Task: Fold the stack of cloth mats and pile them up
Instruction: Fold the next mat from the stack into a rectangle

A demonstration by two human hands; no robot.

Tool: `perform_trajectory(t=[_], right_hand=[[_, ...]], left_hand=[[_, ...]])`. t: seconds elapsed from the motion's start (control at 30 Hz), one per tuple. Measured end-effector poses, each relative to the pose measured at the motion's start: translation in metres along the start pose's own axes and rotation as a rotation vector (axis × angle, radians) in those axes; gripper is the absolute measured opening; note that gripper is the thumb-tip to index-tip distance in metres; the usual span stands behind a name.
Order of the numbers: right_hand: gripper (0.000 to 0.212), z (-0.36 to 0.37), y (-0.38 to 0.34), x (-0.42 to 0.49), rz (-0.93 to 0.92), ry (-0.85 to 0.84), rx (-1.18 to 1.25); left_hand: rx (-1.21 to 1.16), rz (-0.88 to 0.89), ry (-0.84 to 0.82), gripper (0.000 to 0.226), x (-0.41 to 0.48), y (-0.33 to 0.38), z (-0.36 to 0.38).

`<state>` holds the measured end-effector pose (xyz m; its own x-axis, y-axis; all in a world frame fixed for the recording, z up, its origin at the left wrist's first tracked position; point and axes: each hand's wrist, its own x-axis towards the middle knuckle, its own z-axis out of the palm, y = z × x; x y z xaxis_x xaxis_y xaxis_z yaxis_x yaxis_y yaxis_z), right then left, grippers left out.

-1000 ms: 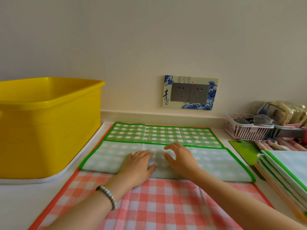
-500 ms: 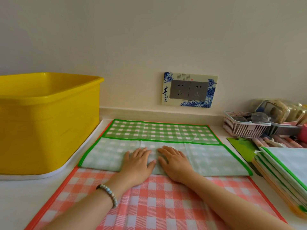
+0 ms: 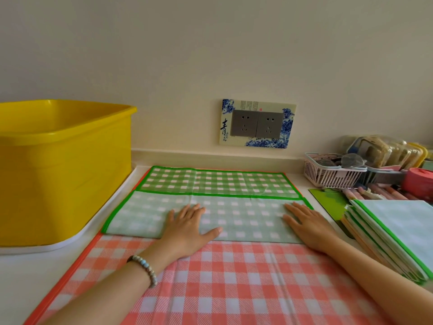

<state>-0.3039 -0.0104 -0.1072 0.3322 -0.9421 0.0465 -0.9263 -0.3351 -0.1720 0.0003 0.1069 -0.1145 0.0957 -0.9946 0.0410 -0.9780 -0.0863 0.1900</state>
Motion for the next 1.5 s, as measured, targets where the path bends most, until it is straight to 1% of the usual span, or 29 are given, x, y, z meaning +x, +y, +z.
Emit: perform_trajectory(t=[0.1,0.2,0.3,0.43,0.53,0.77,0.9,1.07,1.23,1.33,1.4,1.5], right_hand=[[0.056,-0.003,0.004,0.0,0.009,-0.018,-0.015],[0.055,-0.008,-0.009,-0.004,-0.006,0.011,0.009],[0.054,-0.008,-0.041,-0.014,-0.12,0.059,0.063],[0.052,0.002,-0.099,-0.027,-0.32,0.015,0.118],[0.051,0.01,-0.12,-0.03,-0.368,-0.008,0.109],[0.051,0.017,-0.12,-0.032,-0.348,-0.05,0.066],[0.052,0.017,-0.119,-0.031,-0.342,-0.065,0.061],[0.051,0.017,-0.117,-0.029,-0.344,-0.065,0.05],[0.051,0.018,-0.116,-0.028,-0.348,-0.068,0.034],[0.051,0.019,-0.117,-0.028,-0.348,-0.07,0.03],[0.051,0.019,-0.117,-0.028,-0.346,-0.074,0.026],[0.051,0.019,-0.118,-0.027,-0.349,-0.08,0.03]], left_hand=[[0.005,0.0,-0.005,0.1,-0.001,0.001,-0.001],[-0.007,0.003,-0.022,0.119,-0.001,0.003,-0.002],[-0.008,0.007,-0.034,0.126,0.0,0.003,-0.002],[0.002,0.002,-0.027,0.127,0.0,0.004,-0.001],[0.016,-0.007,-0.021,0.123,0.001,0.005,-0.001],[0.008,0.028,-0.046,0.106,0.0,0.001,0.0],[0.025,0.027,-0.077,0.097,-0.005,-0.015,-0.003],[0.024,-0.037,-0.113,0.083,-0.025,-0.057,-0.017],[0.007,-0.1,-0.106,0.084,-0.046,-0.094,-0.03],[-0.007,-0.119,-0.132,0.077,-0.05,-0.099,-0.033],[-0.014,-0.134,-0.178,0.068,-0.049,-0.098,-0.037],[-0.029,-0.158,-0.221,0.068,-0.045,-0.092,-0.044]])
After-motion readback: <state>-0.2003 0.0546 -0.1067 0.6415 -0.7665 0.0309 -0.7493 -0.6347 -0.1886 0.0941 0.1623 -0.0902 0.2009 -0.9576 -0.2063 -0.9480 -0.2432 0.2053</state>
